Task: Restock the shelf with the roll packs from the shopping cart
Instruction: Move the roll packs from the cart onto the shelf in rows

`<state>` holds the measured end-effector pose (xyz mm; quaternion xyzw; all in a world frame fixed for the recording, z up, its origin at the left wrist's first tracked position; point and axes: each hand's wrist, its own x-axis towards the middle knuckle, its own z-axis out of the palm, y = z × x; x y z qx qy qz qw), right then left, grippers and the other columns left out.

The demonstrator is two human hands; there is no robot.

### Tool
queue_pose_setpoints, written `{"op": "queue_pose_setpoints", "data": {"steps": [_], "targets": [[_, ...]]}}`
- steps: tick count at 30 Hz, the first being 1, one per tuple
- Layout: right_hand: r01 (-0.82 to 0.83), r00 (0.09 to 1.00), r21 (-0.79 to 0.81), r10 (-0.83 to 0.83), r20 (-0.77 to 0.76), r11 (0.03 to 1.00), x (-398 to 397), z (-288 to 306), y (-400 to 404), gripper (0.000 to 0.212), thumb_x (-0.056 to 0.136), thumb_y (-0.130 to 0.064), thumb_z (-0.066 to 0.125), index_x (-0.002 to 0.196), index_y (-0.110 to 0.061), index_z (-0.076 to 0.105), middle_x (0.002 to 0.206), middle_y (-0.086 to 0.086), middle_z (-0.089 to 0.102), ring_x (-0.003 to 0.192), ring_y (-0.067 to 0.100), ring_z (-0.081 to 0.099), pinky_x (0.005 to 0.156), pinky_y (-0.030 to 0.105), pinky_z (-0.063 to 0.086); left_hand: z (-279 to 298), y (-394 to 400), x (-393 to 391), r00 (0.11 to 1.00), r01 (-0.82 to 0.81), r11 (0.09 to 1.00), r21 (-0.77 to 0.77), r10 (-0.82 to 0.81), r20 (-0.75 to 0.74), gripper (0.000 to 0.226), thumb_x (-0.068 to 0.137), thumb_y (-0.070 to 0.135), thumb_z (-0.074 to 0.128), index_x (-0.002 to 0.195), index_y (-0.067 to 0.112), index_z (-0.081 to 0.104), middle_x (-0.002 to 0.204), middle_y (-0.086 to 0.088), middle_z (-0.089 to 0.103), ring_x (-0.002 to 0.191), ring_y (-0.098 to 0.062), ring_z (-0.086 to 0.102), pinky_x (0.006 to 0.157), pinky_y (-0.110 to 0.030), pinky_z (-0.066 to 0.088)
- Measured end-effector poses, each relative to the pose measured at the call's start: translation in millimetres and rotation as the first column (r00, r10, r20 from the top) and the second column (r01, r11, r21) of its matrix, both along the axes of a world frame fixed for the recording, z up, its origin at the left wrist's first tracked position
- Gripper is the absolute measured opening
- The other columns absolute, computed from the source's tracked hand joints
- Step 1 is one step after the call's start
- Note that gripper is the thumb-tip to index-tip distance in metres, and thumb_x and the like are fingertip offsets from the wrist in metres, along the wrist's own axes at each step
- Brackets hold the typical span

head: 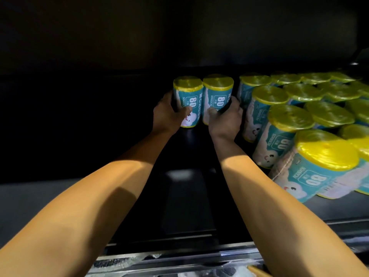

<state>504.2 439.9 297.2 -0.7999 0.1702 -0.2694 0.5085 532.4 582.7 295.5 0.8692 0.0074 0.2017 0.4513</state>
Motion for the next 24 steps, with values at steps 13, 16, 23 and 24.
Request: {"op": "queue_pose_setpoints", "data": {"steps": [13, 16, 23, 24], "targets": [[-0.128, 0.989, 0.149, 0.116, 0.089, 0.981, -22.4, -12.5, 0.3, 0.067, 0.096, -0.013, 0.058, 0.155, -0.004, 0.028, 0.159, 0.014, 0.031, 0.146, 0.022, 0.028, 0.086, -0.013, 0.006, 5.1, -19.6, -4.5, 1.0, 0.026, 0.998, -0.049, -0.027, -0.013, 0.073, 0.069, 0.049, 0.074, 0.135, 0.024, 0.056, 0.124, -0.001, 0.069, 0.113, -0.021, 0.066, 0.097, -0.038, 0.052], [-0.167, 0.986, 0.163, 0.163, 0.037, 0.972, -25.8, -6.8, -1.8, 0.075, 0.093, -0.015, 0.063, 0.157, -0.008, 0.025, 0.161, 0.009, 0.028, 0.142, 0.015, 0.032, 0.083, -0.013, 0.01, 7.8, -17.7, -5.0, 0.998, 0.008, 0.999, 0.033, -0.006, -0.057, 0.073, 0.078, 0.045, 0.077, 0.142, 0.02, 0.05, 0.131, -0.004, 0.065, 0.12, -0.023, 0.062, 0.099, -0.032, 0.049], [-0.207, 0.978, -0.007, 0.207, -0.01, 0.978, -65.9, 4.2, -4.6, 0.063, 0.094, -0.024, 0.065, 0.15, -0.007, 0.041, 0.155, 0.011, 0.04, 0.145, 0.022, 0.034, 0.103, 0.01, 0.021, 12.2, -1.9, -62.4, 0.99, 0.028, 0.973, 0.229, 0.005, -0.142, 0.078, 0.088, 0.053, 0.064, 0.152, 0.015, 0.037, 0.15, -0.011, 0.048, 0.138, -0.029, 0.045, 0.108, -0.033, 0.037], [-0.209, 0.978, -0.047, 0.21, 0.004, 0.977, -77.2, 3.6, -4.3, 0.061, 0.093, -0.026, 0.066, 0.147, -0.006, 0.046, 0.152, 0.012, 0.045, 0.143, 0.024, 0.038, 0.102, 0.009, 0.02, 10.7, 0.3, -78.5, 0.991, 0.051, 0.969, 0.24, -0.019, -0.13, 0.077, 0.089, 0.054, 0.062, 0.151, 0.015, 0.04, 0.15, -0.011, 0.049, 0.137, -0.029, 0.046, 0.109, -0.031, 0.036]]}}
